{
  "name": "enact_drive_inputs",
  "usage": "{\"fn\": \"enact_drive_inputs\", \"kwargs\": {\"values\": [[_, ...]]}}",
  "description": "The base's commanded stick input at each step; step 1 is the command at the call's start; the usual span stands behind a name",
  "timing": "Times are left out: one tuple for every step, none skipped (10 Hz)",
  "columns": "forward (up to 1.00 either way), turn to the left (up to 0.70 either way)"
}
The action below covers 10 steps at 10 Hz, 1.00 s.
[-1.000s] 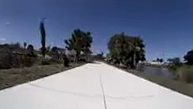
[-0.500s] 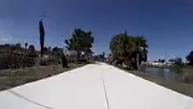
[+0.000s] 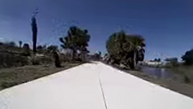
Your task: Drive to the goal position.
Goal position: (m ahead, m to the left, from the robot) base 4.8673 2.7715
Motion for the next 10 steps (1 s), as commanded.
{"fn": "enact_drive_inputs", "kwargs": {"values": [[1.0,0.0],[1.0,0.0],[1.0,0.0],[1.0,0.0],[1.0,0.0],[1.0,0.0],[1.0,0.0],[1.0,-0.17],[1.0,-0.4],[1.0,-0.4]]}}
